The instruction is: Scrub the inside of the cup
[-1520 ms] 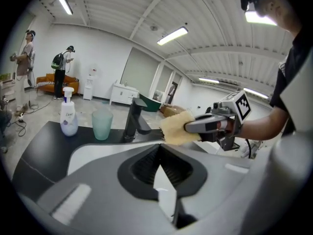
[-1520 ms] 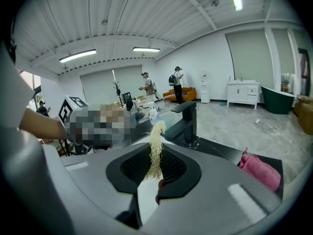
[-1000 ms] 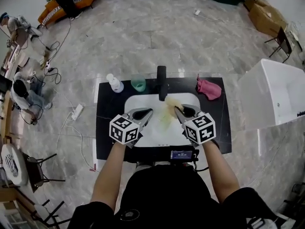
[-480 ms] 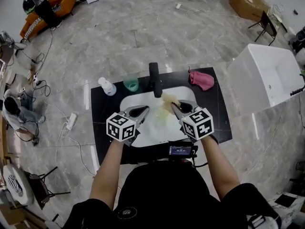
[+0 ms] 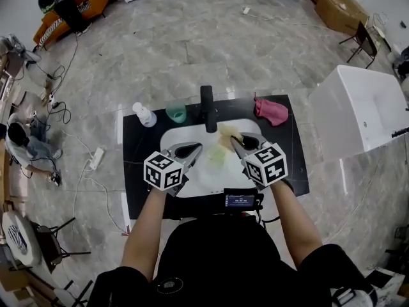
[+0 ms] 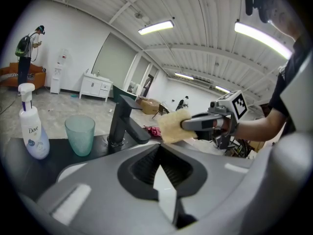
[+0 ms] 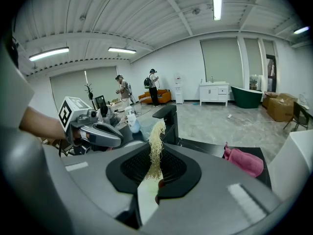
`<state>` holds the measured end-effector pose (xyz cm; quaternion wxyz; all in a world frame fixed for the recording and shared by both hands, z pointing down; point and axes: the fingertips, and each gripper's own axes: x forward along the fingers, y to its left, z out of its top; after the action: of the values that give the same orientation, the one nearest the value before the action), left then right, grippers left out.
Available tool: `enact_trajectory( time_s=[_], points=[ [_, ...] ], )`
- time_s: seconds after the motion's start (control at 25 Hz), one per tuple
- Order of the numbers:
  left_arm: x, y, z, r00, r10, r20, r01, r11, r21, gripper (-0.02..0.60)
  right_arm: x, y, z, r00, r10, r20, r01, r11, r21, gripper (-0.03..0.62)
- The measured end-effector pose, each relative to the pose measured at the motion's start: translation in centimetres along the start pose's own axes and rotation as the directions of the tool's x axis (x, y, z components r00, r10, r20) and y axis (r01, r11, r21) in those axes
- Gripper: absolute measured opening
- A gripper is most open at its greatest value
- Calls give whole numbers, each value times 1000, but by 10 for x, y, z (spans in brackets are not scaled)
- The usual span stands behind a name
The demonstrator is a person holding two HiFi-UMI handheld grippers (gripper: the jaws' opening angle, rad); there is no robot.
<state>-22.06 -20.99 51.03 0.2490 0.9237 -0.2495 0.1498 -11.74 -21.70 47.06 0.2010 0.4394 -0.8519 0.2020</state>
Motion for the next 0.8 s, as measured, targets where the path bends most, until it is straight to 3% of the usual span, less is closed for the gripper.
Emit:
enact_trajectory(
  time_s=[0.48,0.8],
  points=[
    [5,8,-18,999,11,-48,-12,1000,-20,0,2,-5,-17,998,29,-53,-30,999,-13,43],
    [48,33,-66,970,23,-242,-28,999,-19,181,17,-24,-44,977,57,-205,-74,994,-78,43]
  ],
)
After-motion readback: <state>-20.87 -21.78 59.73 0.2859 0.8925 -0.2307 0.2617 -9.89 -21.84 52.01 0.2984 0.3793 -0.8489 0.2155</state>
